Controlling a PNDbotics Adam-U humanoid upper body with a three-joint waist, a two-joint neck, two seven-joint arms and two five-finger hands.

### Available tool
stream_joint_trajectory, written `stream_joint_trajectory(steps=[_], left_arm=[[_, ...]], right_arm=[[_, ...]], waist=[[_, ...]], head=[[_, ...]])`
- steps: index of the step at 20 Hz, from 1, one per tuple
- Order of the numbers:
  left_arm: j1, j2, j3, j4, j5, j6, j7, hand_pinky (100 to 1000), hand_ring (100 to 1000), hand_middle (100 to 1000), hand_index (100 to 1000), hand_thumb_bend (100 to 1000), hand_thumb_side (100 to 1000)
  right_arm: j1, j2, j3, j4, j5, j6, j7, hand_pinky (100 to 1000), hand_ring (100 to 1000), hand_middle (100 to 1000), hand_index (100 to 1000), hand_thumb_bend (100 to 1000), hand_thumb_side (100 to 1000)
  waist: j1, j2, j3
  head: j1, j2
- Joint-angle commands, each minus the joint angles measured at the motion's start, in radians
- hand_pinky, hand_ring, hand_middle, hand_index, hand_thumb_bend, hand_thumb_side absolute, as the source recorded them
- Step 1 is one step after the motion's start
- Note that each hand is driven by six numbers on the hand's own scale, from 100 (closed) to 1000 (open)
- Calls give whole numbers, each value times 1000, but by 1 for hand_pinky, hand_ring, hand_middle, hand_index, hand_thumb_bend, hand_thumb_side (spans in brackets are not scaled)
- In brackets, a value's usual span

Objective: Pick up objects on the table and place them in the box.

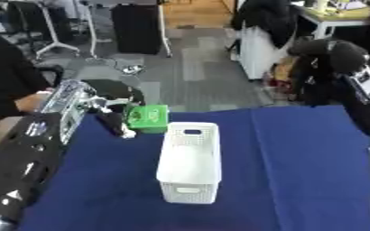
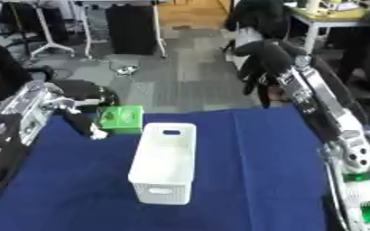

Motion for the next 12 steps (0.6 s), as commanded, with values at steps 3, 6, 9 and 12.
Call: stream_joint_trajectory(steps=[3, 6, 9, 12], left_arm=[[-40, -29, -35, 7, 8, -54, 90, 100, 100, 100, 190, 100, 667], [-46, -50, -45, 35, 3, -89, 126, 100, 100, 100, 195, 100, 680], [-47, -61, -50, 67, -6, -113, 137, 100, 100, 145, 275, 100, 702], [-42, -64, -53, 95, 2, -141, 114, 556, 579, 635, 650, 100, 930]], right_arm=[[-22, 7, 4, -15, -5, -4, 3, 211, 439, 515, 766, 320, 1000], [-26, 12, 7, -15, -7, -7, 6, 212, 439, 515, 766, 320, 1000], [-28, 15, 8, -15, -8, -8, 7, 213, 439, 515, 766, 320, 1000], [-28, 16, 9, -15, -8, -9, 7, 213, 439, 515, 766, 320, 1000]], waist=[[1, -2, -12], [2, 0, -19], [2, 1, -23], [3, 1, -24]], head=[[11, -26], [14, -28], [15, -28], [14, -26]])
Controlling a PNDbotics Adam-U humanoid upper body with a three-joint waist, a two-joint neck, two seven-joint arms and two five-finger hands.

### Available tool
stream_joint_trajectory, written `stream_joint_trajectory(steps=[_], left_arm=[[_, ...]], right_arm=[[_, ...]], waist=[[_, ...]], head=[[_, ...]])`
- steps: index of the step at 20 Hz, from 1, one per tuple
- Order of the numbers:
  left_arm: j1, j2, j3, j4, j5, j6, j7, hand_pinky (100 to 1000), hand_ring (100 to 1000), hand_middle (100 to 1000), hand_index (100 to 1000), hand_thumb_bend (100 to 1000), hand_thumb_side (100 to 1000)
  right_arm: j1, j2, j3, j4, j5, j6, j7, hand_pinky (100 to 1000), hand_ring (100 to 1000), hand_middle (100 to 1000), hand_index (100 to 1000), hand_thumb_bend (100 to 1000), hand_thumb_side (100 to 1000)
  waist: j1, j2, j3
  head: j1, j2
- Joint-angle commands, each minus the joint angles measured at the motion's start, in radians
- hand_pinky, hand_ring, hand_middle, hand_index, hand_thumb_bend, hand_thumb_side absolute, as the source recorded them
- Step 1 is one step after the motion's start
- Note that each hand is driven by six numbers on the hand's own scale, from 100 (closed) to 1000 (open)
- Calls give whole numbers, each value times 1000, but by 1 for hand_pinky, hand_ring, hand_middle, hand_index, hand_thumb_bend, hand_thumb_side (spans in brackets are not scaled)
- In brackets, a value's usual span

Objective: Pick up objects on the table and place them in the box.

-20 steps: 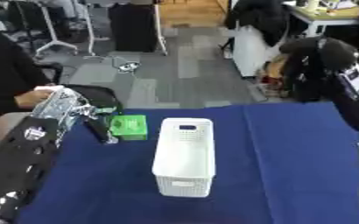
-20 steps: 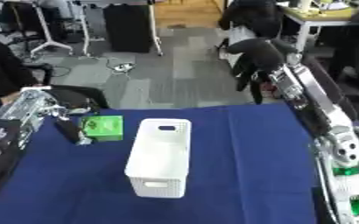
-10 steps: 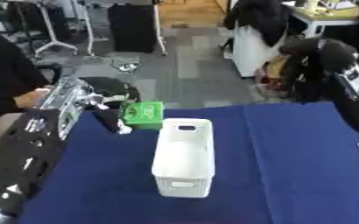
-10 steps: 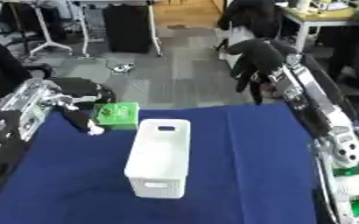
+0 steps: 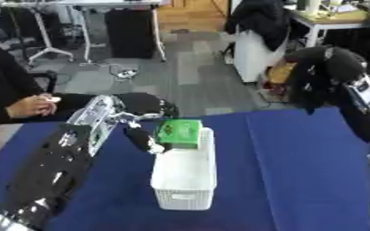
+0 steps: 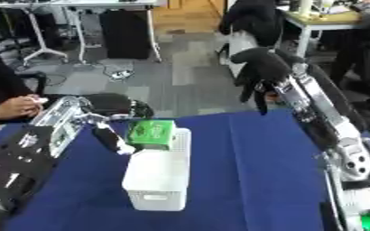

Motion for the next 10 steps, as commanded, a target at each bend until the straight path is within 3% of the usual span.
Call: stream_joint_trajectory(steps=[1, 3, 4, 10], left_arm=[[-22, 12, -1, 13, 5, -36, -29, 751, 779, 805, 783, 100, 1000], [-17, 14, 1, 21, 3, -56, -57, 992, 946, 950, 899, 100, 1000], [-15, 14, 3, 23, 2, -63, -68, 1000, 1000, 1000, 932, 100, 1000], [-7, 16, 12, 23, 17, -80, -76, 1000, 1000, 1000, 973, 100, 1000]], right_arm=[[-19, -2, 1, -15, -3, -3, 2, 213, 439, 515, 766, 320, 1000], [-19, -3, 1, -15, -3, -3, 2, 212, 439, 515, 766, 320, 1000], [-19, -4, 1, -15, -3, -3, 3, 212, 439, 515, 766, 320, 1000], [-18, -7, 1, -15, -3, -2, 4, 212, 439, 516, 766, 319, 1000]], waist=[[1, -8, -2], [1, -9, -1], [1, -9, 0], [0, -9, 2]], head=[[4, -6], [3, -3], [2, -2], [1, 1]])
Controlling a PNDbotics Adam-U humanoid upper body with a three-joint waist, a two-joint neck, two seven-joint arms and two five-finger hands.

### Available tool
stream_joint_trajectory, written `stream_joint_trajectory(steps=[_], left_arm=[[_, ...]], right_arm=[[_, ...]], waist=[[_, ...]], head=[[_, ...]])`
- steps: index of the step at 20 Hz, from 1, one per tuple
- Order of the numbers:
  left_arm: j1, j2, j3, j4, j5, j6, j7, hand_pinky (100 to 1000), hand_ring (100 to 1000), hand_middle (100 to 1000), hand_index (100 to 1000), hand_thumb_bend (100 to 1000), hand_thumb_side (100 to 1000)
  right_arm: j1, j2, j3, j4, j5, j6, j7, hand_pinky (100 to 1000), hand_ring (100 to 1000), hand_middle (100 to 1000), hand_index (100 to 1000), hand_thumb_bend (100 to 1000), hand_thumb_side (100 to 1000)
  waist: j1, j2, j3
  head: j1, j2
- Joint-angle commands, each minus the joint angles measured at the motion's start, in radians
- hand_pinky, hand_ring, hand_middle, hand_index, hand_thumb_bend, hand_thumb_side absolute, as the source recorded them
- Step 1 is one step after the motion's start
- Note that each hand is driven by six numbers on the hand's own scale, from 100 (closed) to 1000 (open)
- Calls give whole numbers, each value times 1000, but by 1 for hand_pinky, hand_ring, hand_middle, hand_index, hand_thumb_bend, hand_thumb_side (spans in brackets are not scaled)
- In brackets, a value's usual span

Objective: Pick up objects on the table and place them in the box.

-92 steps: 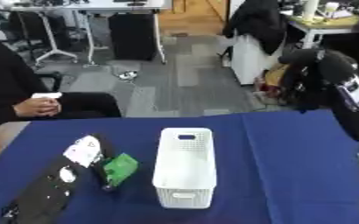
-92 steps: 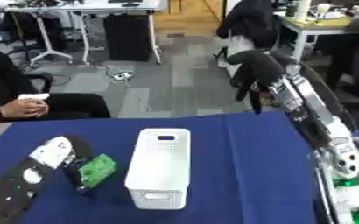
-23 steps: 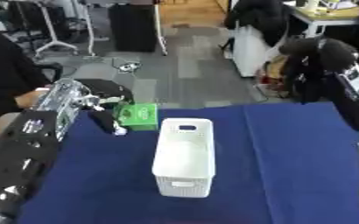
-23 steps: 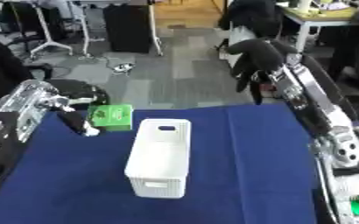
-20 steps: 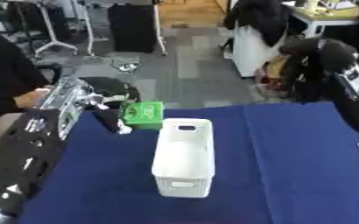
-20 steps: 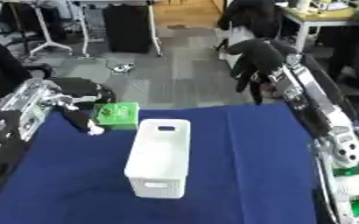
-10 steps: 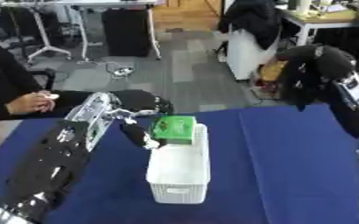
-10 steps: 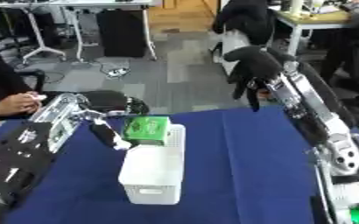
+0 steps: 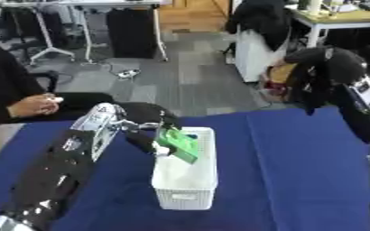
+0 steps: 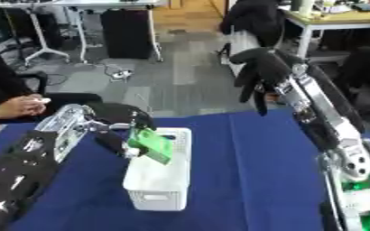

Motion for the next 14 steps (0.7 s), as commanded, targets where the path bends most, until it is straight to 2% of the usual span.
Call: stream_joint_trajectory(steps=[1, 4, 7, 10, 13, 14], left_arm=[[-16, 17, 12, -15, 18, -52, -35, 1000, 1000, 1000, 972, 100, 1000], [-7, 24, 22, -30, 40, -47, 6, 1000, 996, 1000, 944, 100, 1000], [18, 59, 45, -81, 85, -14, 94, 1000, 949, 991, 930, 100, 1000], [61, 111, 61, -144, 129, 27, 131, 978, 910, 960, 914, 100, 1000], [125, 150, 94, -225, 211, 73, 153, 832, 793, 849, 858, 100, 884], [157, 158, 115, -265, 255, 95, 168, 852, 808, 864, 865, 100, 895]], right_arm=[[-18, -7, -3, -15, -3, -2, 4, 212, 439, 516, 766, 319, 1000], [-18, -6, -3, -15, -2, -2, 4, 213, 439, 516, 766, 319, 1000], [-17, -8, -6, -15, 1, 0, 0, 211, 439, 515, 766, 319, 1000], [-15, -14, -8, -15, 4, 4, 0, 210, 438, 515, 766, 319, 1000], [-13, -22, -13, -15, 7, 6, -3, 209, 439, 515, 765, 317, 1000], [-11, -28, -17, -15, 9, 7, -5, 210, 439, 515, 765, 317, 1000]], waist=[[-2, -10, 1], [-1, -10, 1], [0, -10, 6], [2, -9, 12], [-1, -8, 25], [-3, -7, 33]], head=[[0, 1], [-1, 1], [-9, 8], [-21, 19], [-46, 26], [-57, 29]])
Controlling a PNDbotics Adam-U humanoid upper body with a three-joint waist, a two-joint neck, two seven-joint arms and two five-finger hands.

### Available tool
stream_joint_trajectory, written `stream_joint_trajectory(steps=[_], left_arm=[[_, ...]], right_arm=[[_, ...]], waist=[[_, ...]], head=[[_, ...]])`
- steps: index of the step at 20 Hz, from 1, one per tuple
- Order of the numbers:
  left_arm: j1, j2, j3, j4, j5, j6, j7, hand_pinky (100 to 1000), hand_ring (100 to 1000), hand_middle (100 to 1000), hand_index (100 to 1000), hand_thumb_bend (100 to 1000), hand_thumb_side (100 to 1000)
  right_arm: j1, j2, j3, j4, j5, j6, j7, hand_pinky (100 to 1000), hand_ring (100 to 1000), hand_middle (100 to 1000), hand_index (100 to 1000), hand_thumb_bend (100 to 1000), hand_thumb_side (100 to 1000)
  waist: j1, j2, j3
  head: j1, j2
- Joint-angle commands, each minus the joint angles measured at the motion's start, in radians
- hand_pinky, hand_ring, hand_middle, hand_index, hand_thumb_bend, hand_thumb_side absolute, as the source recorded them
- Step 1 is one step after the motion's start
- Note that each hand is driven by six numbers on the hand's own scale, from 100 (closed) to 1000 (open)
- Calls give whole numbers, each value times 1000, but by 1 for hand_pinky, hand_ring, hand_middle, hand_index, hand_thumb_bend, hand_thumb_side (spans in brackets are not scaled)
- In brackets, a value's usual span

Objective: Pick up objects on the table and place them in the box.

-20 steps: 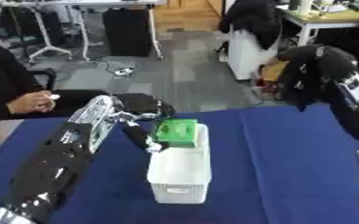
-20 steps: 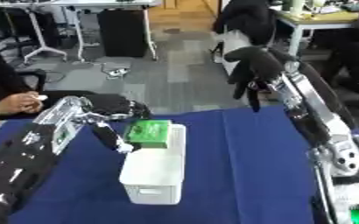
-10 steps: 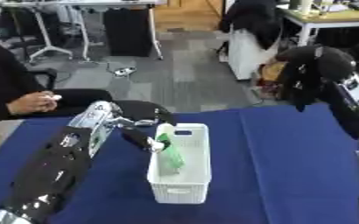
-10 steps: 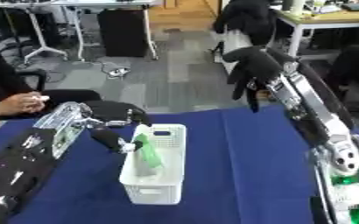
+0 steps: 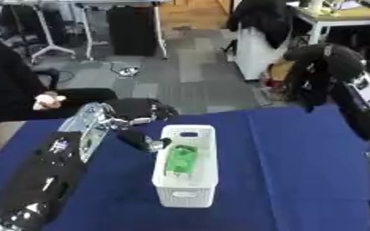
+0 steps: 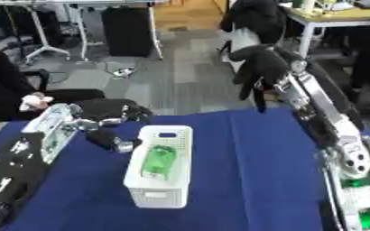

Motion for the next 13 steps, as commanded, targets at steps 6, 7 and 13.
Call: stream_joint_trajectory(steps=[6, 7, 13], left_arm=[[166, 55, 87, -427, 365, 140, 37, 599, 614, 673, 778, 100, 832], [177, 51, 86, -477, 405, 154, 22, 532, 550, 601, 749, 100, 820], [223, 19, 30, -752, 777, 175, -89, 486, 504, 574, 772, 100, 799]], right_arm=[[1, -56, -30, -15, 28, 6, -13, 205, 439, 516, 762, 310, 1000], [2, -59, -31, -15, 29, 5, -12, 200, 440, 517, 759, 306, 1000], [10, -90, -29, -14, 39, -35, 30, 196, 441, 515, 740, 305, 1000]], waist=[[-20, 1, 56], [-23, 2, 61], [-47, 8, 103]], head=[[-86, 6], [-90, 3], [-99, -51]])
